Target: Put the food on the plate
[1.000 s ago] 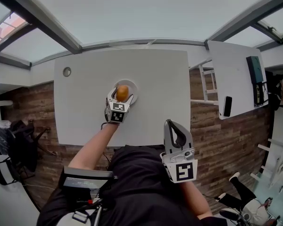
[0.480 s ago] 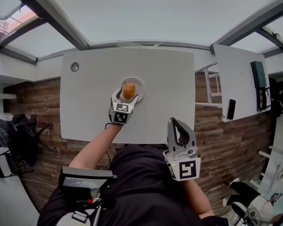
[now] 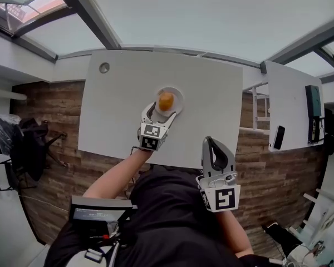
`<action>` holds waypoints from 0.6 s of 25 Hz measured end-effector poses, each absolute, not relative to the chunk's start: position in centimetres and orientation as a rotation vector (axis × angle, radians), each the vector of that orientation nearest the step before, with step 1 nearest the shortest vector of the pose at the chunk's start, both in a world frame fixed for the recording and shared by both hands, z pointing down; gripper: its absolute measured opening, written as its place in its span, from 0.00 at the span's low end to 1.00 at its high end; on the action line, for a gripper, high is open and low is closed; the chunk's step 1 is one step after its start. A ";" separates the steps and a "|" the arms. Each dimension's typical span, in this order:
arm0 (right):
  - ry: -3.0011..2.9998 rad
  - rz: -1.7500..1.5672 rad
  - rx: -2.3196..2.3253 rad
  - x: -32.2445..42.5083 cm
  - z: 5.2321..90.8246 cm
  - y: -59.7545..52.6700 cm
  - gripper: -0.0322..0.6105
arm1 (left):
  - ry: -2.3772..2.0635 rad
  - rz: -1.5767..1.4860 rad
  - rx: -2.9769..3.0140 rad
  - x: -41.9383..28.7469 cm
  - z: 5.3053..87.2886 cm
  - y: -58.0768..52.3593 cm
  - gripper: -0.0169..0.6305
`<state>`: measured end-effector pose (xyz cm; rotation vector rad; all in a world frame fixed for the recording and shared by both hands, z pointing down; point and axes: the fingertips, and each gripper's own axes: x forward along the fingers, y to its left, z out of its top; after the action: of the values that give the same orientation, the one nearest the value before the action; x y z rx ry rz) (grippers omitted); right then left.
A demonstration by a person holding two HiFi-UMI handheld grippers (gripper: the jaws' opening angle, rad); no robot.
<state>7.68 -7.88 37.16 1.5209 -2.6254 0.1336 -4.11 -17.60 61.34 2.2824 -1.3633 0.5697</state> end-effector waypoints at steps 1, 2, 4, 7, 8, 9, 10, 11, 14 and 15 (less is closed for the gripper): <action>-2.633 0.131 1.514 7.5 37.1 -7.8 0.06 | -1.367 0.562 2.277 -4.2 60.9 -17.2 0.59; -2.641 0.128 1.508 7.2 37.0 -7.8 0.06 | -1.373 0.548 2.276 -4.3 60.7 -16.8 0.59; -2.654 0.123 1.497 6.7 36.8 -7.7 0.06 | -1.389 0.517 2.278 -4.6 60.5 -15.9 0.59; -2.670 0.117 1.485 6.1 36.6 -7.6 0.06 | -1.418 0.463 2.288 -5.1 59.4 -14.8 0.59; -2.675 0.115 1.481 5.9 36.5 -7.5 0.06 | -1.431 0.438 2.286 -5.1 58.6 -14.5 0.59; -2.680 0.112 1.478 5.8 36.4 -7.4 0.06 | -1.449 0.405 2.280 -5.3 57.6 -14.2 0.59; -2.685 0.111 1.474 5.7 36.4 -7.4 0.06 | -1.470 0.364 2.273 -5.5 56.5 -14.0 0.59; -2.691 0.112 1.470 5.6 36.3 -7.3 0.06 | -1.491 0.319 2.272 -5.6 55.7 -13.7 0.59; -2.705 0.119 1.461 5.3 36.2 -7.2 0.06 | -1.514 0.232 2.313 -5.5 53.1 -13.0 0.49; -2.711 0.120 1.457 5.1 36.2 -7.2 0.06 | -1.520 0.220 2.328 -5.5 52.0 -12.8 0.47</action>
<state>5.09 -7.20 36.16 1.4568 -2.7106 0.1199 -5.48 -12.77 52.02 2.3280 -1.5201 0.2196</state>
